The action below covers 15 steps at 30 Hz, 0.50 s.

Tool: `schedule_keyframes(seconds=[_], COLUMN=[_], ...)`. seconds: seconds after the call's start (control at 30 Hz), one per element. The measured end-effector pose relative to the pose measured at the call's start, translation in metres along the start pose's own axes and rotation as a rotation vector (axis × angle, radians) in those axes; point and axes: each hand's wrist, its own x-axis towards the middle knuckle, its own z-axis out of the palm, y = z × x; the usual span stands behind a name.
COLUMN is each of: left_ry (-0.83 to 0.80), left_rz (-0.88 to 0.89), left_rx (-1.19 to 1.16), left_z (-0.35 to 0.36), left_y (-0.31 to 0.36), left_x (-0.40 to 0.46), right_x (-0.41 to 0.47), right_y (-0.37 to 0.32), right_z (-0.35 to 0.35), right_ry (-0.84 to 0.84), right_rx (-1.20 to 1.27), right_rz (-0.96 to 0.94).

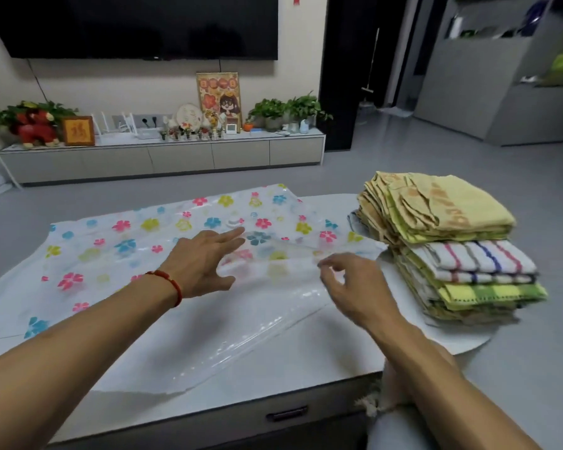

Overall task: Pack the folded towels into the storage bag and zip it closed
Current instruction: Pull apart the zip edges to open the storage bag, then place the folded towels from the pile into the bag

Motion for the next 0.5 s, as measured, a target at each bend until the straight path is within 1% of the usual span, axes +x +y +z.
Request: schedule_keyframes(seconds=[0.07,0.1,0.17,0.23,0.27,0.3,0.37,0.4,0.43,0.5], left_ry=[0.062,0.099,0.158,0.198,0.216,0.229,0.24,0.241,0.237,0.236], left_rz=[-0.017,-0.024,-0.042,-0.066,-0.074,-0.08,-0.089,-0.097,-0.107,-0.124], left_rx=[-0.081,-0.12,-0.185,-0.221,-0.23,-0.237,-0.236,-0.232,-0.23,-0.229], left_z=[-0.009,-0.014,-0.023,-0.029,-0.032,-0.033,-0.035,-0.035,-0.036,-0.035], left_y=[-0.001,-0.001,-0.001,0.001,0.002,0.003,0.005,0.006,0.007,0.007], left_x=[0.007,0.01,0.018,0.024,0.027,0.031,0.037,0.04,0.042,0.045], right_x=[0.031,0.049,0.081,0.108,0.118,0.127,0.14,0.145,0.148,0.152], right_y=[0.027,0.044,0.08,0.119,0.135,0.148,0.166,0.171,0.176,0.182], right_z=[-0.045,-0.066,-0.101,-0.124,-0.132,-0.138,-0.146,-0.147,-0.148,-0.152], right_ry=[0.221,0.291,0.347,0.304,0.25,0.186,0.063,0.028,0.022,0.073], right_rx=[-0.055,-0.106,-0.285,-0.474,-0.519,-0.52,-0.445,-0.404,-0.375,-0.366], right_rz=[0.028,0.058,0.157,0.274,0.343,0.426,0.606,0.671,0.705,0.694])
